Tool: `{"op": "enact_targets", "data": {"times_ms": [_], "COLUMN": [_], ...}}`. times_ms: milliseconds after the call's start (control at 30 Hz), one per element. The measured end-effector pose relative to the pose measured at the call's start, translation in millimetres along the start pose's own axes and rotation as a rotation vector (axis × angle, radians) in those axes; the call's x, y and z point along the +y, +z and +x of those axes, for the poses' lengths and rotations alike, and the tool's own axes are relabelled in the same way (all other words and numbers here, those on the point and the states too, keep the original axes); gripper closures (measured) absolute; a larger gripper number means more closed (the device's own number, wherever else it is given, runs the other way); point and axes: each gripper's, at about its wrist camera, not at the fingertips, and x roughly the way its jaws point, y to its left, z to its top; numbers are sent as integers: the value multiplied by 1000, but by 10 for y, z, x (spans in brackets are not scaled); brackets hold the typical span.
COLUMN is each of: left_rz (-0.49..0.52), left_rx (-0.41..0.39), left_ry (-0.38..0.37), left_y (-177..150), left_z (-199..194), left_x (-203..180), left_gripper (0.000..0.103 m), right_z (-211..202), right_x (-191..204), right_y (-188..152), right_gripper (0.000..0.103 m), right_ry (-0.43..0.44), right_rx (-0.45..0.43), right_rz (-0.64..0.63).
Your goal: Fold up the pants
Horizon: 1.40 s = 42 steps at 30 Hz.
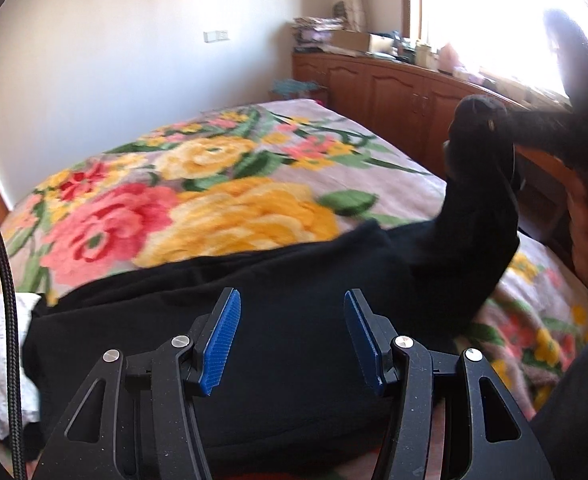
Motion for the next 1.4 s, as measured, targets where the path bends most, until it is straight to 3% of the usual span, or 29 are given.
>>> {"op": "enact_targets", "data": {"times_ms": [67, 167, 233, 367, 467, 567, 667, 733, 967, 1167, 1400], "left_rz": [-10, -59, -109, -159, -169, -158, -149, -142, -96, -83, -77], "left_rx": [2, 23, 37, 41, 45, 52, 57, 60, 75, 97, 159], "left_ry": [41, 73, 72, 67, 53, 48, 40, 34, -7, -94, -186], "left_y": [-27, -62, -71, -18, -5, 4, 26, 24, 30, 79, 217], "left_z": [-16, 29, 62, 113, 126, 153, 190, 199, 268, 366, 587], "left_x": [113, 286, 379, 423, 390, 413, 410, 419, 278, 131, -73], "left_gripper": [47, 47, 47, 47, 47, 47, 47, 47, 47, 47, 47], "right_z": [126, 421, 647, 935, 980, 991, 828, 702, 375, 254, 329], "right_x": [383, 867, 1020, 1095, 1111, 1095, 1095, 1077, 757, 423, -88], "right_y": [-175, -669, -940, -1324, -1379, -1298, -1264, -1198, -953, -841, -810], "right_gripper": [96, 96, 96, 96, 93, 83, 78, 70, 67, 66, 66], "right_ry": [93, 193, 227, 236, 229, 256, 249, 242, 160, 42, -14], "right_rx": [44, 185, 311, 474, 489, 496, 470, 445, 356, 319, 314], "right_rz": [-25, -80, -121, -173, -190, -167, -178, -185, -204, -280, -182]}}
